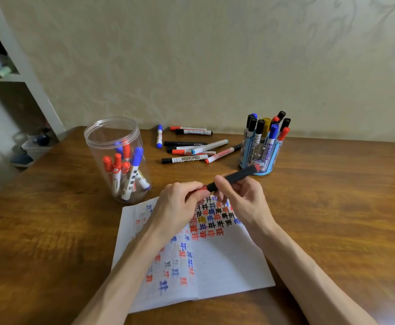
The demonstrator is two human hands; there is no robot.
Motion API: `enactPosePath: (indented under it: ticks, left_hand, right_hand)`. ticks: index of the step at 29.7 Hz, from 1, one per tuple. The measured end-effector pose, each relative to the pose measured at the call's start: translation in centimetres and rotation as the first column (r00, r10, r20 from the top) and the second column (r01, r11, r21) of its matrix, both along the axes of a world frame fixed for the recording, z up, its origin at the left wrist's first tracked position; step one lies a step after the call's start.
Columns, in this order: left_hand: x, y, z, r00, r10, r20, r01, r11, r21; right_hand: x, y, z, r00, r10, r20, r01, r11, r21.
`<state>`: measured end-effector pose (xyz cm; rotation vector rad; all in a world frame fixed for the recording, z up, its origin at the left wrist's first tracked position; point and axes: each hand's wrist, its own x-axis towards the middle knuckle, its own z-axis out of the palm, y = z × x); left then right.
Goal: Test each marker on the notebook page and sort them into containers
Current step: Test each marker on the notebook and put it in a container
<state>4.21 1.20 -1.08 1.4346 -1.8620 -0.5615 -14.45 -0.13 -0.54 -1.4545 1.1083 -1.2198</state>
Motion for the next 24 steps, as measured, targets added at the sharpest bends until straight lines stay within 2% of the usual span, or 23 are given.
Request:
enactPosePath:
  ticks: [3,5,8,12,17,19,24]
  left_hand:
    - [2.2,-0.2,-0.1,0.995,0.034,-0.093,-0.026,0.996,0.082]
    - [2.8,-0.3,-0.2,0.994,0.027,-0.102,-0.021,0.998,0.066]
    - [1.3,-0.4,-0.2,0.992,-0.03,-0.125,0.038,0.997,0.062]
    - [0.7,-0.2,-0.4,0.998,-0.042,-0.044,0.044,0.998,0.051]
    - [0.9,-0.1,-0.5,0.999,-0.022,-0.027,0.023,0.999,0.039]
    - [0.8,0.1,-0.5,1.0,-0.025,-0.015,0.026,0.999,0.032]
    - [0.5,0.4,-0.7,0.999,-0.028,0.037,0.026,0.999,0.031]
  right_hand:
    - [-3.4,-1.5,0.5,0.972,-0.16,0.172,0.164,0.986,-0.005]
    - [-4.6,-2.1,0.2,0.96,-0.199,0.195,0.194,0.98,0.044]
    - [-3.6,-1.9,-0.4,0.973,-0.196,0.122,0.177,0.973,0.152]
    - [-2.7,-1.4,0.0,0.983,-0.177,-0.042,0.182,0.963,0.198]
    - [-3.2,0.3,-0.5,0.97,-0.241,-0.043,0.243,0.928,0.283]
    - [-3.2,1.4,-0.8,0.976,-0.197,-0.094,0.216,0.939,0.268]
    - [-3.2,3.3,-1.4,0.971,-0.088,-0.22,0.113,0.989,0.1]
